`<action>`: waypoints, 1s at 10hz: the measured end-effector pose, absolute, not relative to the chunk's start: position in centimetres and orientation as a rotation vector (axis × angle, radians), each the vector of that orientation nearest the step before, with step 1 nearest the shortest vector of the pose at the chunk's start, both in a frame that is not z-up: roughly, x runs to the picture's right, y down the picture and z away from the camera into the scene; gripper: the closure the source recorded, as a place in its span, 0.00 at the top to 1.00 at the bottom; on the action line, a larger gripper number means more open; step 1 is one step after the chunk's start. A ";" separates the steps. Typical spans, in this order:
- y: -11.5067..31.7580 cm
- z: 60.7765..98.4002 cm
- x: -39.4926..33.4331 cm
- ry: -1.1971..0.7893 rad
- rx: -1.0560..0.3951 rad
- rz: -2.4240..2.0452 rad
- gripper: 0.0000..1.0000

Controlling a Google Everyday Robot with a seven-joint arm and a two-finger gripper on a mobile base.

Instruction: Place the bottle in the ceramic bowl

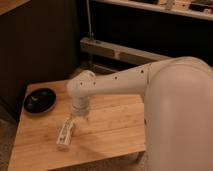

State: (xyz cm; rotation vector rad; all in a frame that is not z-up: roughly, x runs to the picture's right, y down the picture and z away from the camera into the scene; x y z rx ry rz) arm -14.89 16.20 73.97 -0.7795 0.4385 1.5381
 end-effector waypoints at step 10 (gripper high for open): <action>20.9 77.6 -22.2 0.407 -0.842 1.455 0.65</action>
